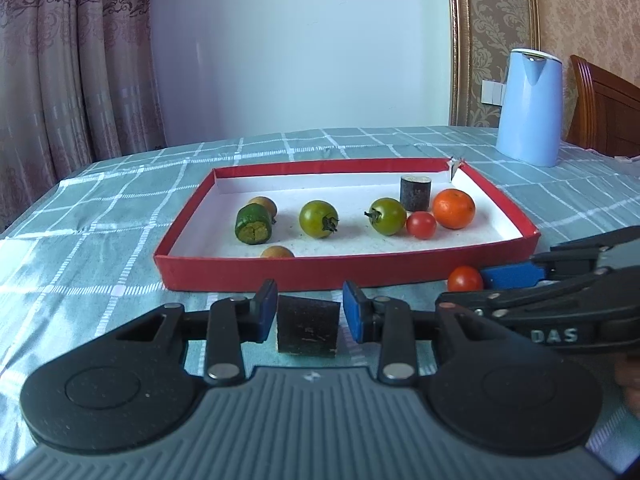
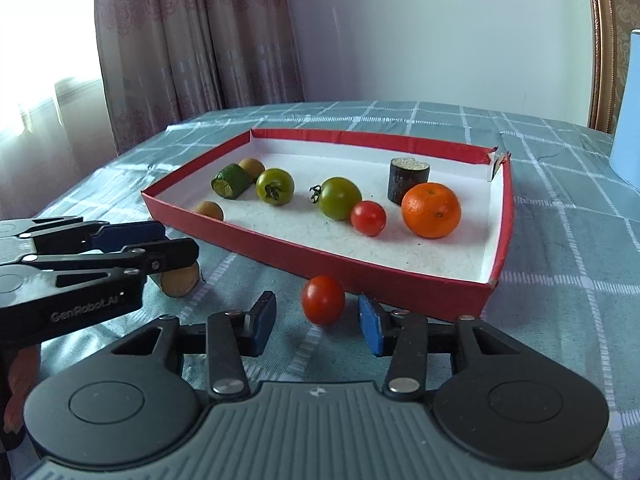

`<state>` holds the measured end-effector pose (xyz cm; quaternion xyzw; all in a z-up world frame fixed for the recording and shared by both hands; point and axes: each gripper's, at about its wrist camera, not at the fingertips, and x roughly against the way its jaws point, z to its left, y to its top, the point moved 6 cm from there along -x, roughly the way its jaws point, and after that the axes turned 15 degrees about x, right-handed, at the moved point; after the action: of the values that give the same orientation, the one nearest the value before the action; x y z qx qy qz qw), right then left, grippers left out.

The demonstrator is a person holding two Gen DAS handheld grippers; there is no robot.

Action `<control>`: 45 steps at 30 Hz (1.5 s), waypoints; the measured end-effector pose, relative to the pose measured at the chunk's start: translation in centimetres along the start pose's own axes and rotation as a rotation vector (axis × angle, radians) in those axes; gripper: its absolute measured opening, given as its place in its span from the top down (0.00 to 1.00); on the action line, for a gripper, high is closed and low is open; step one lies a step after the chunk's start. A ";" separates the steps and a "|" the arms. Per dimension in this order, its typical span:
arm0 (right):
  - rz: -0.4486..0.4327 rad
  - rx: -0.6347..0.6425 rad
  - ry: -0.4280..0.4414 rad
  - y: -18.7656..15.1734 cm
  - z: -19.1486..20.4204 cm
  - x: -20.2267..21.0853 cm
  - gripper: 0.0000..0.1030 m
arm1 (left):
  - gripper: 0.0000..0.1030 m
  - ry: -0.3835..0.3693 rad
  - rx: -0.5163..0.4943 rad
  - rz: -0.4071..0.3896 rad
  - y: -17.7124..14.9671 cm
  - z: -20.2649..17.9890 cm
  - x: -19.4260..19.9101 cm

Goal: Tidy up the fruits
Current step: 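Grasp the last red cherry tomato with the right tool while the left tool lifts the dark block, then carry the dark block and red cherry tomato into the tray with both tools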

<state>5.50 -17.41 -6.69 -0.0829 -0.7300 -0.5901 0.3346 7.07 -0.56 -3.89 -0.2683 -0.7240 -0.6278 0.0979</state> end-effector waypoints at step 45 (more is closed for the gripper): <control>-0.140 -0.006 -0.113 2.9 -2.6 2.4 0.78 | 0.70 0.067 0.049 -0.058 4.1 -0.8 -0.5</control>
<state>6.18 -19.56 -2.72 -0.0657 -0.7501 -0.6085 0.2507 9.40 -1.15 -0.50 -0.2238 -0.7430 -0.6210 0.1104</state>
